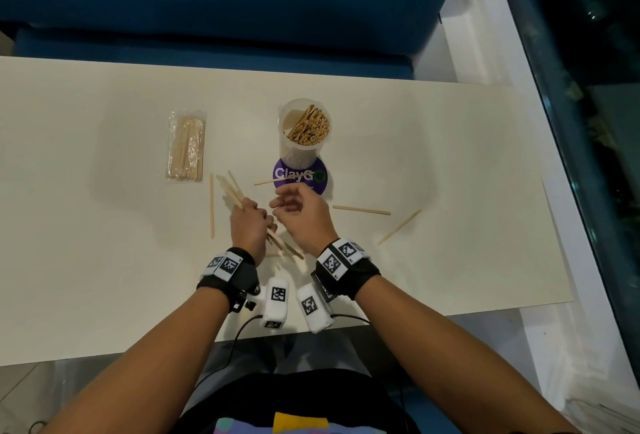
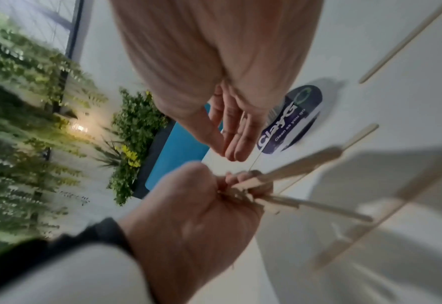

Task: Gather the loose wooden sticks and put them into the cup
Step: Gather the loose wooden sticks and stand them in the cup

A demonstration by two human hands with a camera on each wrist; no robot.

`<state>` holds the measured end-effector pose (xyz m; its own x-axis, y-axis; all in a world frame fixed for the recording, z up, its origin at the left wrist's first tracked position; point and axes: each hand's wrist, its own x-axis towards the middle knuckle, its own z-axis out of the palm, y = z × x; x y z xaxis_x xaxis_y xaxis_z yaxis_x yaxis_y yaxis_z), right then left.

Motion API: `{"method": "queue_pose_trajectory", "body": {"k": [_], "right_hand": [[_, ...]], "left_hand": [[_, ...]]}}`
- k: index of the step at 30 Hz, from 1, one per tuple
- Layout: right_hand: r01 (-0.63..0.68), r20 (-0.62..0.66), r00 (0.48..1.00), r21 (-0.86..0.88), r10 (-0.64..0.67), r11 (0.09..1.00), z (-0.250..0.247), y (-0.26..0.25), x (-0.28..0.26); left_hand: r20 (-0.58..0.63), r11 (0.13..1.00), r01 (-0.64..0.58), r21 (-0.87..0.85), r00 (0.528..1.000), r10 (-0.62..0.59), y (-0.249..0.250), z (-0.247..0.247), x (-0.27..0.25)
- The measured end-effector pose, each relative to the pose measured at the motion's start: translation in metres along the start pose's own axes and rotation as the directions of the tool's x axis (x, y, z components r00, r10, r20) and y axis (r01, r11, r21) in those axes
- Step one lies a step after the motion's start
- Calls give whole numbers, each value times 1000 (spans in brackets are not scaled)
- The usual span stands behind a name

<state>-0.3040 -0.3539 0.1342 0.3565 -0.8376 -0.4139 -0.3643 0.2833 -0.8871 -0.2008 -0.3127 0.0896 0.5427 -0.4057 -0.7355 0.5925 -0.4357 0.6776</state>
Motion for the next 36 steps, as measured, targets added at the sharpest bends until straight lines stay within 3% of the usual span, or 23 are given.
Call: {"method": "queue_pose_trajectory", "body": {"k": [2, 5, 8, 10, 17, 20, 23, 25, 27, 29, 32, 36], "right_hand": [[20, 26, 1000, -161, -16, 987, -10, 4, -1], [-61, 248, 955, -372, 163, 926, -19, 12, -7], [-178, 422, 874, -183, 240, 967, -19, 15, -15], [-216, 430, 873, -80, 230, 973, -16, 16, -19], [-235, 322, 923, 36, 211, 971, -6, 17, -18], [-166, 323, 929, -66, 178, 984, -3, 18, -15], [-7, 346, 932, -276, 106, 961, -7, 18, -3], [131, 290, 957, -443, 3, 887, -8, 21, 14], [286, 261, 954, -632, -150, 721, -4, 25, 38], [379, 288, 925, -761, -249, 527, 7, 33, 63], [365, 310, 924, -890, -226, 272, 18, 47, 84], [408, 371, 897, -904, -240, 126, 20, 68, 72]], "left_hand": [[-12, 994, 11, -108, 1000, -13, 6, -2, 3], [-37, 981, -11, -192, 999, 4, 14, -5, 6], [-49, 976, -61, -209, 997, 52, 22, -1, 2], [-66, 977, -92, -193, 995, 81, 25, 2, -2], [-57, 977, -140, -159, 990, 132, 24, 10, -15], [-18, 980, -137, -147, 991, 136, 22, 7, -20], [3, 989, -126, -79, 992, 126, 26, -6, -19], [-33, 976, -183, 119, 982, 188, 27, -27, -12], [-77, 871, -254, 420, 947, 313, 26, -53, 0], [-132, 796, -234, 558, 922, 363, 27, -75, 13], [-118, 709, -193, 679, 924, 364, 28, -93, 29], [14, 538, -253, 804, 913, 408, 15, -93, 37]]}}
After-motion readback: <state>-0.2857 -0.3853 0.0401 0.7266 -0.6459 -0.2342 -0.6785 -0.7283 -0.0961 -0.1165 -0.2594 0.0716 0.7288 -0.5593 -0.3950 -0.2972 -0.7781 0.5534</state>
